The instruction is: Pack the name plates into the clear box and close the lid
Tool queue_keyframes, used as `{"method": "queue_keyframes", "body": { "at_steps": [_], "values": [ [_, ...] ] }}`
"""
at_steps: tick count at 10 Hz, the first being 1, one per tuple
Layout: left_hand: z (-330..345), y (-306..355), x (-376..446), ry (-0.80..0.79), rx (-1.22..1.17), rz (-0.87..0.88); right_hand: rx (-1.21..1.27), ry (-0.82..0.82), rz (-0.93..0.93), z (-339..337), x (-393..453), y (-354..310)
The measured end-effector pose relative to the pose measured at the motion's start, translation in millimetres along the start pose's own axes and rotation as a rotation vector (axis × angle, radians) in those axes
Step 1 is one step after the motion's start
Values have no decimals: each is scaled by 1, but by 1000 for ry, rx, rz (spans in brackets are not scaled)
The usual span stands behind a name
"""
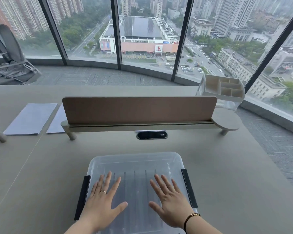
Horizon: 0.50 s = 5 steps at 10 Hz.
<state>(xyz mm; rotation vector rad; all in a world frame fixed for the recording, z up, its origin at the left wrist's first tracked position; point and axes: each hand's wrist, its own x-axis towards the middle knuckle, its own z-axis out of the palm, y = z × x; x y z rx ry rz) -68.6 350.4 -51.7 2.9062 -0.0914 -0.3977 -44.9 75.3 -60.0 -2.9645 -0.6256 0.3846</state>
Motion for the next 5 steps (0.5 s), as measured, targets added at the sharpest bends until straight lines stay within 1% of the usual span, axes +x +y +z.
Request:
{"method": "queue_keyframes", "body": {
  "at_steps": [1,2,3,4,5],
  "values": [
    [5,-7,-10,40,-12,28,38,-80,15,0,-8,-7],
    [7,-9,-17,42,-2,-9,32,-109,-9,-2,-11,-11],
    [7,-6,-20,53,-11,-11,56,-173,48,-13,-11,-12],
    [5,-3,-20,75,-16,-21,156,-152,2,-31,-13,-16],
    [5,-3,-20,64,-24,-24,448,-180,80,-80,-9,-20]
  ]
}}
